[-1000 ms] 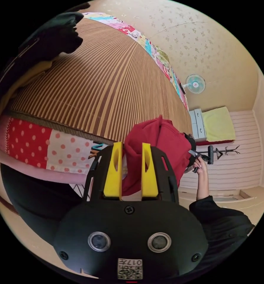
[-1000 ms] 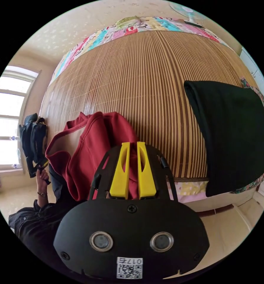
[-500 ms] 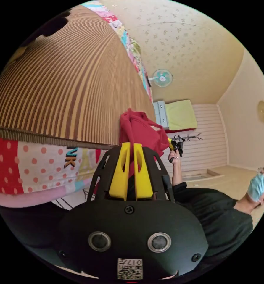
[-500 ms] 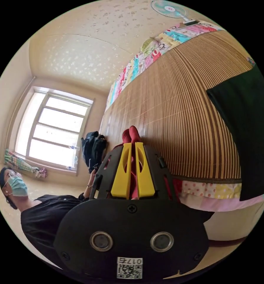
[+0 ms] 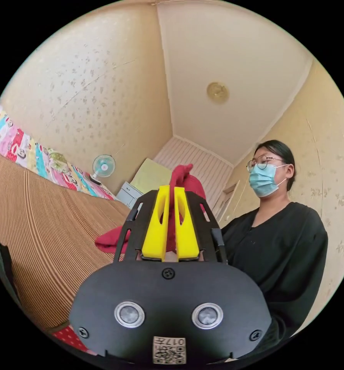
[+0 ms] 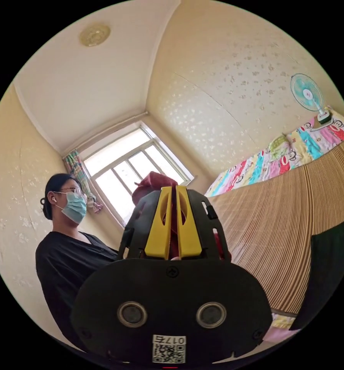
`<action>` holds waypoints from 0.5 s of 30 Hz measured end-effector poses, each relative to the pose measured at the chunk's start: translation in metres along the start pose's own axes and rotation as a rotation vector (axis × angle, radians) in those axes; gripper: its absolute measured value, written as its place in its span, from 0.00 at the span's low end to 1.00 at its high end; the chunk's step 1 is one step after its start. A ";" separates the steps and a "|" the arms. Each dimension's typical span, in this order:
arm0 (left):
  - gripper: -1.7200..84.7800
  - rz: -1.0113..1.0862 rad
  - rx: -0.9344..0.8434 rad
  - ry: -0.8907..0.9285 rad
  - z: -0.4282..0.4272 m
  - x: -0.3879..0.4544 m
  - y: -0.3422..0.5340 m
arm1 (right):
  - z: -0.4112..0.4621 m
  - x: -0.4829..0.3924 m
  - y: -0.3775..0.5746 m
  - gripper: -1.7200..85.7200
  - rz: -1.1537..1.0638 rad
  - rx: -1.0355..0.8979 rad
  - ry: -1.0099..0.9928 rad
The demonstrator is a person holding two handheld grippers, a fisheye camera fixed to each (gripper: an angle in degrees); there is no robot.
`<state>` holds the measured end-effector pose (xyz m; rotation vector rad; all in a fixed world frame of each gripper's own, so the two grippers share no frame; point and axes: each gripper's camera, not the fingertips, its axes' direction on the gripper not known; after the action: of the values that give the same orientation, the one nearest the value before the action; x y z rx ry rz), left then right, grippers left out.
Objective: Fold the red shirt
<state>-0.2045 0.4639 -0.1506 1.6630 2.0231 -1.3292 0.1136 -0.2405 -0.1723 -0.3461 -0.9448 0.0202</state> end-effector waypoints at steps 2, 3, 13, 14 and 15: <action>0.01 0.057 -0.003 0.004 -0.001 0.030 -0.017 | -0.010 -0.014 -0.001 0.05 -0.032 0.026 -0.007; 0.01 0.071 0.000 0.007 0.000 0.037 -0.020 | -0.011 -0.017 -0.001 0.05 -0.038 0.032 -0.017; 0.01 0.158 0.149 0.139 0.003 0.100 -0.022 | -0.030 -0.025 0.040 0.05 -0.062 0.251 -0.329; 0.01 0.178 0.188 0.170 -0.001 0.106 -0.024 | -0.035 -0.034 0.043 0.05 -0.088 0.297 -0.355; 0.01 0.188 0.206 0.187 -0.003 0.109 -0.026 | -0.037 -0.040 0.043 0.05 -0.109 0.315 -0.366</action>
<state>-0.2631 0.5409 -0.2067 2.0824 1.8174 -1.4019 0.1252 -0.2172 -0.2359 0.0037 -1.3009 0.1352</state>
